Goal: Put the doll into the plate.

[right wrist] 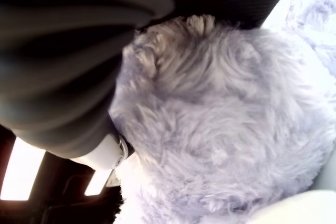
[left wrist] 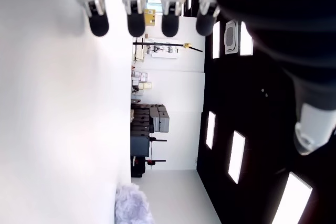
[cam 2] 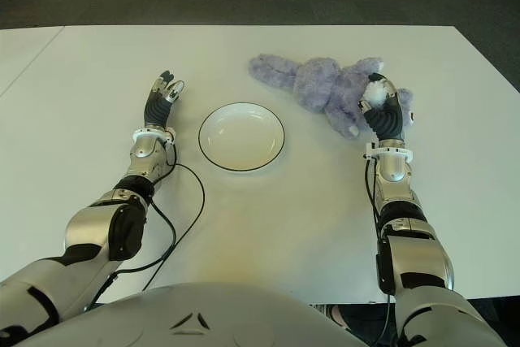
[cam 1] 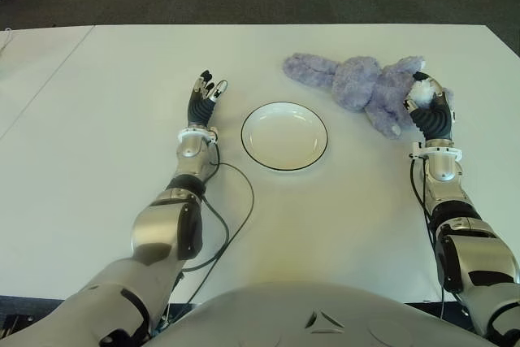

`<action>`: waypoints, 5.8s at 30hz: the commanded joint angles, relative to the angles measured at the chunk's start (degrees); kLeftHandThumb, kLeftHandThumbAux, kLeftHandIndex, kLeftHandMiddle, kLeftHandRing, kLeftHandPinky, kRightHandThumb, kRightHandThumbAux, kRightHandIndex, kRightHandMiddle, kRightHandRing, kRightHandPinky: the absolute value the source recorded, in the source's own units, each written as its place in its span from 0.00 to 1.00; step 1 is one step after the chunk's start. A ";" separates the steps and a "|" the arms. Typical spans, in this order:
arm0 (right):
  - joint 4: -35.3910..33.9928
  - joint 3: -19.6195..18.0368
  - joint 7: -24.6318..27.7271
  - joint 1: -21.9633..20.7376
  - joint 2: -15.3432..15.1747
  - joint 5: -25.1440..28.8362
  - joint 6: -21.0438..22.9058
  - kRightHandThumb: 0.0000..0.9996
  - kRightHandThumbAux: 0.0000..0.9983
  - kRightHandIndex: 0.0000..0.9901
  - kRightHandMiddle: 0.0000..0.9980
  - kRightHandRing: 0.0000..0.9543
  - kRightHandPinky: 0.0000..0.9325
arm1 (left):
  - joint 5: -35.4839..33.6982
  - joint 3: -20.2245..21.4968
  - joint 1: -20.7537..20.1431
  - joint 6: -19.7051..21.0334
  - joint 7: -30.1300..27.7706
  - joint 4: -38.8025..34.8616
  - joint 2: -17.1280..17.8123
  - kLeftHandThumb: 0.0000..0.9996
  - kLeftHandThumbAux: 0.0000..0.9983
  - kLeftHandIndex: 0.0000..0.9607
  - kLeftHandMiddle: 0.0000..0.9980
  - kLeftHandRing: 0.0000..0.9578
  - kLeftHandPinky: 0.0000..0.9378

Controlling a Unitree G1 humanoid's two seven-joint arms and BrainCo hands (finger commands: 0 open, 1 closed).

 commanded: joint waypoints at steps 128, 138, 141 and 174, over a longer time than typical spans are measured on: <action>-37.95 7.47 46.69 8.36 -24.46 -9.20 20.79 0.05 0.25 0.00 0.00 0.00 0.00 | -1.46 1.54 11.40 5.58 -2.88 7.00 -1.69 0.00 0.43 0.01 0.05 0.03 0.02; -40.60 7.61 45.27 12.60 -25.34 -11.83 21.69 0.08 0.28 0.00 0.00 0.00 0.02 | -0.23 0.22 11.86 5.45 -1.72 7.11 -1.30 0.00 0.42 0.00 0.05 0.03 0.01; -39.19 8.05 42.74 13.49 -24.91 -13.76 21.15 0.09 0.29 0.00 0.00 0.00 0.00 | -0.02 -0.08 11.78 5.98 -1.45 7.13 -1.01 0.00 0.42 0.00 0.05 0.03 0.00; 12.76 27.13 -6.71 -7.47 -10.38 -32.14 23.27 0.24 0.37 0.00 0.00 0.00 0.00 | 2.34 -1.79 12.07 4.92 0.75 7.18 -0.67 0.00 0.41 0.00 0.05 0.03 0.00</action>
